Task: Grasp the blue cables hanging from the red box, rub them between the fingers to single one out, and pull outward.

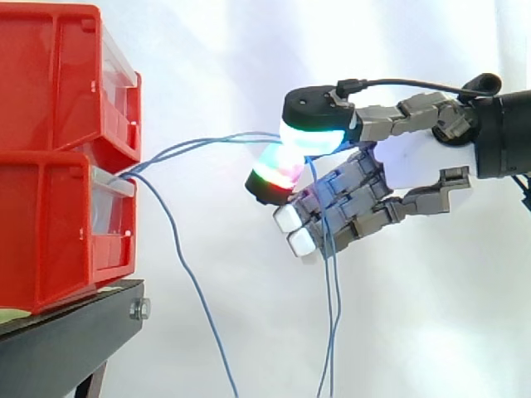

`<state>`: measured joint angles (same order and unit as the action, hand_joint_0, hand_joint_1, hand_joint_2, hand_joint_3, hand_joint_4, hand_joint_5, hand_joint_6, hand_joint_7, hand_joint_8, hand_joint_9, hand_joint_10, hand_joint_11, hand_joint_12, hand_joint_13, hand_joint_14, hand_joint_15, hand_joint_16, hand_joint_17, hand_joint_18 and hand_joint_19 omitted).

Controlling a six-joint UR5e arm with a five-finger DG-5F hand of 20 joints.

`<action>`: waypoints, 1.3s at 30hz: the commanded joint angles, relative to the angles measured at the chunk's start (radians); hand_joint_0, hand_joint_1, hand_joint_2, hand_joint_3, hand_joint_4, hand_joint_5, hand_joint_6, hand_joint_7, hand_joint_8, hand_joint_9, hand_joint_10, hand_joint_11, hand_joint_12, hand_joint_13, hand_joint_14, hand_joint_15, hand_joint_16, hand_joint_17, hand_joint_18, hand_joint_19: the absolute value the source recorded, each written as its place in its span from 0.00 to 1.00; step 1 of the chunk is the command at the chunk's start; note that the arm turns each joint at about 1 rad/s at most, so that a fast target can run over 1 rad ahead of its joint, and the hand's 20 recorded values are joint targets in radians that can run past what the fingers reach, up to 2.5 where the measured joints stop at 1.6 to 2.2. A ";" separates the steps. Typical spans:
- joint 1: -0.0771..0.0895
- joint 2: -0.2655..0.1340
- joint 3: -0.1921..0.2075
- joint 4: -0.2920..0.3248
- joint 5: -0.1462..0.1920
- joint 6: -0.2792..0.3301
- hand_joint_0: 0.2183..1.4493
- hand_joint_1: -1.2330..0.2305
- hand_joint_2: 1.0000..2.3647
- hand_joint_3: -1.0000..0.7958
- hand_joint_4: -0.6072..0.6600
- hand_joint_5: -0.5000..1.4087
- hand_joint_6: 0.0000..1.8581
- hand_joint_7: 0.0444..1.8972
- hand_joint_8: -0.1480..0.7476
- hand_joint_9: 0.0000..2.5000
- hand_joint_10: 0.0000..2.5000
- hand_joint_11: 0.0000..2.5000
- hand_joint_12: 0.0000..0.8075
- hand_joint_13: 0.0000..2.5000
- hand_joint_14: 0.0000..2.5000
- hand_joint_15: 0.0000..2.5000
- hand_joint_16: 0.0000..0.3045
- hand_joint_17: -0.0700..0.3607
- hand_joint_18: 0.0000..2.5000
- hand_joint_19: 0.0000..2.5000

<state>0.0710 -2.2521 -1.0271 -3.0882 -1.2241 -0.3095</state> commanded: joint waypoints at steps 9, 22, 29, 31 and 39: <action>0.009 0.000 0.027 -0.060 0.002 -0.002 0.38 0.23 0.00 0.32 0.55 0.17 0.48 0.45 0.45 0.35 0.01 0.21 0.39 0.30 0.01 0.20 0.14 0.39 0.23 0.18; 0.013 0.003 0.038 -0.067 0.008 -0.007 0.29 0.55 0.01 0.34 0.58 0.18 0.45 0.49 0.47 0.38 0.01 0.20 0.40 0.31 0.01 0.21 0.15 0.40 0.21 0.21; 0.016 0.003 0.045 -0.066 0.008 -0.005 0.30 0.48 0.01 0.41 0.59 0.18 0.45 0.49 0.47 0.38 0.01 0.21 0.40 0.31 0.01 0.21 0.15 0.40 0.22 0.21; 0.018 0.003 0.050 -0.067 0.006 -0.007 0.29 0.45 0.01 0.44 0.60 0.18 0.45 0.49 0.49 0.38 0.01 0.21 0.42 0.32 0.01 0.21 0.16 0.42 0.23 0.20; 0.018 0.003 0.048 -0.064 0.006 -0.008 0.31 0.31 0.01 0.48 0.57 0.17 0.47 0.45 0.48 0.36 0.01 0.22 0.41 0.31 0.01 0.21 0.15 0.41 0.23 0.20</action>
<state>0.0885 -2.2488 -0.9787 -3.1535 -1.2179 -0.3164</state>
